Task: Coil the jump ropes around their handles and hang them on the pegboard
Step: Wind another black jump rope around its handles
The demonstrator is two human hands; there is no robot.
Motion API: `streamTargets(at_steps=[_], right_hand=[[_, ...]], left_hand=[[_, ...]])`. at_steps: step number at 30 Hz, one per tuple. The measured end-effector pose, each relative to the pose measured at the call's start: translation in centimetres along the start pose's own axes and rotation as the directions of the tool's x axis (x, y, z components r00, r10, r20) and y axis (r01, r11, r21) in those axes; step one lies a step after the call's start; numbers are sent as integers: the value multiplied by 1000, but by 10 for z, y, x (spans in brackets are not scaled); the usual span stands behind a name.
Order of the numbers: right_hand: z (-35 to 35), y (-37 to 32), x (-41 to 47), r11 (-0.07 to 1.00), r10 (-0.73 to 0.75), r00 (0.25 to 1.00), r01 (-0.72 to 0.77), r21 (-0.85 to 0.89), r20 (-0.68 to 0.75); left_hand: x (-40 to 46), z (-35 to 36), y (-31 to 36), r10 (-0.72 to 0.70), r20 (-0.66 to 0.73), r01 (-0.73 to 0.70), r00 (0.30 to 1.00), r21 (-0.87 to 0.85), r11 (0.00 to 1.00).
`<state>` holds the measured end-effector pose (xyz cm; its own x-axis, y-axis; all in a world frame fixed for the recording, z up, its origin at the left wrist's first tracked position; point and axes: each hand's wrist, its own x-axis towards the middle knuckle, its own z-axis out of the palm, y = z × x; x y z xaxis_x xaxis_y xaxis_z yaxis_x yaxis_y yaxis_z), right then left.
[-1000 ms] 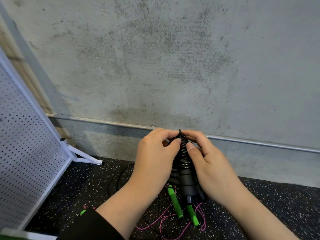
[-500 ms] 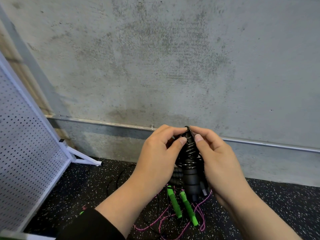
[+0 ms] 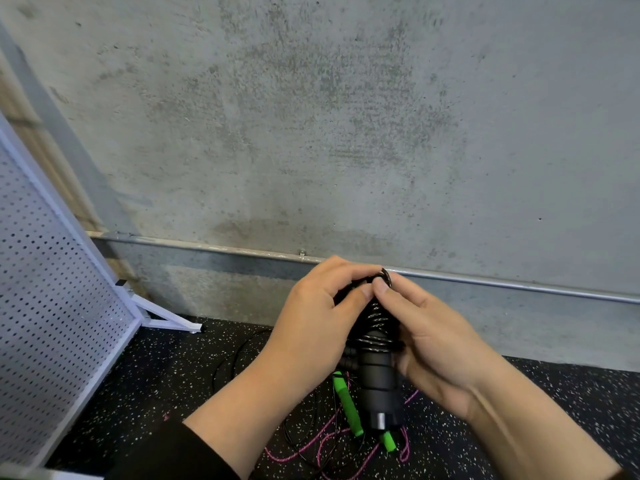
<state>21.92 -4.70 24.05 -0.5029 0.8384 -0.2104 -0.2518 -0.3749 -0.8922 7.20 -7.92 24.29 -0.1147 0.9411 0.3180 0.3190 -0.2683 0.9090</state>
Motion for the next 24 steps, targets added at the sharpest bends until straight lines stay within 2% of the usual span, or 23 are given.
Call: streamTargets(at_steps=[6, 9, 15, 20, 24], right_hand=[[3, 2, 0, 984, -33, 999, 31, 177, 13], [2, 3, 2, 988, -18, 999, 23, 154, -30], [6, 7, 1, 969, 165, 984, -151, 195, -60], [6, 3, 0, 978, 121, 989, -103, 179, -90], [8, 0, -1, 984, 93, 993, -82, 158, -68]], left_hand=[[3, -1, 0, -43, -50, 44, 998, 17, 999], [4, -3, -1, -66, -49, 64, 997, -40, 997], [2, -5, -5, -124, -55, 114, 991, -163, 980], [1, -8, -2, -212, -33, 195, 977, -280, 940], [1, -9, -2, -196, -50, 175, 979, -278, 944]])
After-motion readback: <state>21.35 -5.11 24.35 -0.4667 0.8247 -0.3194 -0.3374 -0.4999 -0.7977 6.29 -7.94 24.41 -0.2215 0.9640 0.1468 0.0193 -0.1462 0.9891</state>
